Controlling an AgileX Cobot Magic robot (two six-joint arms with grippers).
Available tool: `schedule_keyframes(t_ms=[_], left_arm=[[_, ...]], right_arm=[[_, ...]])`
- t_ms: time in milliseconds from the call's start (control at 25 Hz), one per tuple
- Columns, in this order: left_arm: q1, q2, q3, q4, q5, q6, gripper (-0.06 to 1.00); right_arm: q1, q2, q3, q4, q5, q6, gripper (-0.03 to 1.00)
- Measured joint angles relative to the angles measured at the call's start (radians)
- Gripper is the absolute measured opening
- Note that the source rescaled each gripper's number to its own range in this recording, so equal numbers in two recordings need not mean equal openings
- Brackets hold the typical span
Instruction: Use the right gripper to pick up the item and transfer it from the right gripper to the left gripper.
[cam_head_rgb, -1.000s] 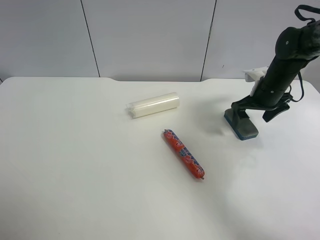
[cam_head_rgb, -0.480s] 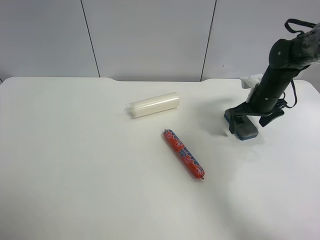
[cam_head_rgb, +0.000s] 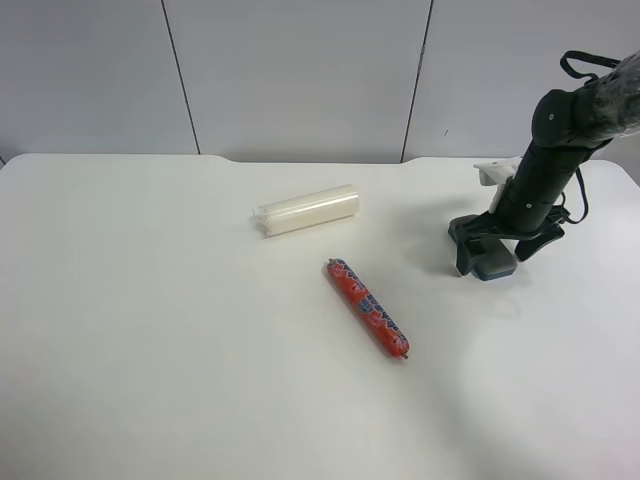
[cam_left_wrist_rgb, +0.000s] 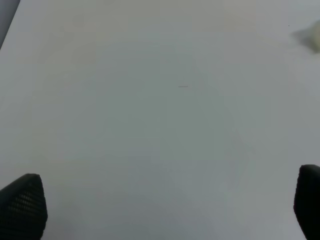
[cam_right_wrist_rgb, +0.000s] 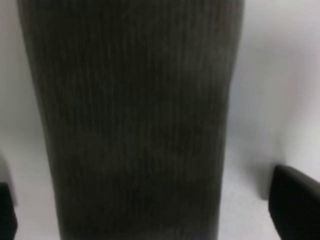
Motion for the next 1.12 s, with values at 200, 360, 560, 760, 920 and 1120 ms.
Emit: schedule_keyframes(t_ms=[200, 360, 560, 760, 920, 1120], left_arm=[[0.0, 0.0, 0.0, 0.0, 0.0, 0.0, 1.0], [0.0, 0.0, 0.0, 0.0, 0.0, 0.0, 1.0], [0.0, 0.0, 0.0, 0.0, 0.0, 0.0, 1.0], [0.0, 0.0, 0.0, 0.0, 0.0, 0.0, 1.0], [0.0, 0.0, 0.0, 0.0, 0.0, 0.0, 1.0], [0.0, 0.0, 0.0, 0.0, 0.0, 0.0, 1.0]], right_arm=[[0.0, 0.0, 0.0, 0.0, 0.0, 0.0, 0.34], [0.0, 0.0, 0.0, 0.0, 0.004, 0.0, 0.0], [0.0, 0.0, 0.0, 0.0, 0.009, -0.001, 0.0], [0.0, -0.023, -0.001, 0.0, 0.028, -0.001, 0.0], [0.0, -0.092, -0.001, 0.001, 0.058, -0.001, 0.0], [0.0, -0.178, -0.004, 0.025, 0.1, -0.001, 0.0]])
